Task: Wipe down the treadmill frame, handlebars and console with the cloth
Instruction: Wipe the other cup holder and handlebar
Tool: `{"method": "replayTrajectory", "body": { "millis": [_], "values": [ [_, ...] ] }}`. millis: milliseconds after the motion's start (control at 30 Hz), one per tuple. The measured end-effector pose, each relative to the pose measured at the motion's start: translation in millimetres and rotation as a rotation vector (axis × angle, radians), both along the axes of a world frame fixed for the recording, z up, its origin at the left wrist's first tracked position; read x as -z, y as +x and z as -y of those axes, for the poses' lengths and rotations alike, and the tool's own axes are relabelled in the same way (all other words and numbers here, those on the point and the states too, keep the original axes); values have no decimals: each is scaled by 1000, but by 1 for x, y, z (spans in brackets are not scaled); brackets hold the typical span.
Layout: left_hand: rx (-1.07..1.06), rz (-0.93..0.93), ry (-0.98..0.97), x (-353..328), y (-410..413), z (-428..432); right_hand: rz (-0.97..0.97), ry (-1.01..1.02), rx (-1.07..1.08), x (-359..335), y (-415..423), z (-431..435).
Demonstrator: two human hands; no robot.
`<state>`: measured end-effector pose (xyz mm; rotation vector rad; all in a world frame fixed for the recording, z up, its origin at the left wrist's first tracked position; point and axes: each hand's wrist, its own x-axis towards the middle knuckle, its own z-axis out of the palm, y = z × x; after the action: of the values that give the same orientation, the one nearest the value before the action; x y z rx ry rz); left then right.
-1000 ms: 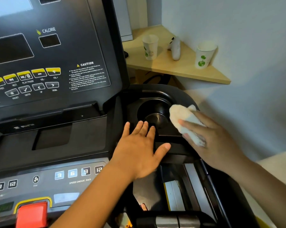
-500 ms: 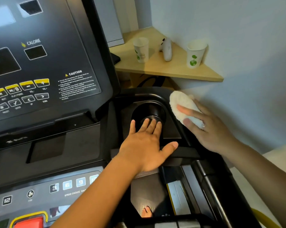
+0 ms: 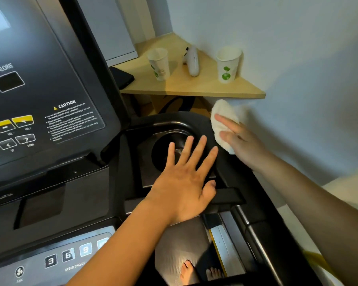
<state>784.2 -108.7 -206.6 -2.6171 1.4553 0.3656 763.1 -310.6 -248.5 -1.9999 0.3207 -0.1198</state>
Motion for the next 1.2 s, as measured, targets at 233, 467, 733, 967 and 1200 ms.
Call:
{"method": "replayTrajectory", "body": {
  "millis": [233,467,733,967,1200],
  "values": [
    [45,-113,-97,1,4,12,31,94,-69,1,-55,3],
    [48,-88,-60,-1,2,14,45,34,-20,-15,16,-2],
    [17,-80,-279,2,-1,12,96,-77,-16,-10,1,-2],
    [-117,58,-319,5,-4,11,7,-368,-76,-23,55,-7],
    [-278,94,-408,2,2,1,79,-490,-101,-23,51,-15]
  ]
}}
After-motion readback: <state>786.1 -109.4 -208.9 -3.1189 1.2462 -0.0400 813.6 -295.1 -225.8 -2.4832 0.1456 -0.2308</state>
